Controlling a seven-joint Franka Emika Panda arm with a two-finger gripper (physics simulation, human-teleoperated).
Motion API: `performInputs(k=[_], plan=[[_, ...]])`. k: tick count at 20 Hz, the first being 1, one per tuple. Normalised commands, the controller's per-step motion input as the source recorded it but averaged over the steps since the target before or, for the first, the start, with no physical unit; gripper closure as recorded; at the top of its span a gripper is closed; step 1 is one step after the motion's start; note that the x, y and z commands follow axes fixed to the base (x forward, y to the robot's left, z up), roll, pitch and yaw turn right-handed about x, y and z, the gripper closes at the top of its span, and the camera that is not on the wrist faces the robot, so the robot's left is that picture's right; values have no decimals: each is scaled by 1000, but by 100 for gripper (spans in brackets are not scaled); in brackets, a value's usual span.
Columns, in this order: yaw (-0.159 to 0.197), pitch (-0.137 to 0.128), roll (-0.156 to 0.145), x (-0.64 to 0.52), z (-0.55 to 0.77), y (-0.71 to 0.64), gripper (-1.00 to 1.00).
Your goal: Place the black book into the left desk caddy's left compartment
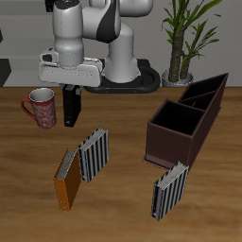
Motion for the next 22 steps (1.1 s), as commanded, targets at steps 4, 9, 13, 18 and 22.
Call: performInputs(k=[4,9,13,18,22], plan=[[-10,-70,-25,-622,405,360,100],[-37,-57,-39,-433,264,254,100],[-48,-37,-19,-424,141,273,100],[10,-40,30,-267,92,297,100],[-37,-37,6,-358,101,317,100]])
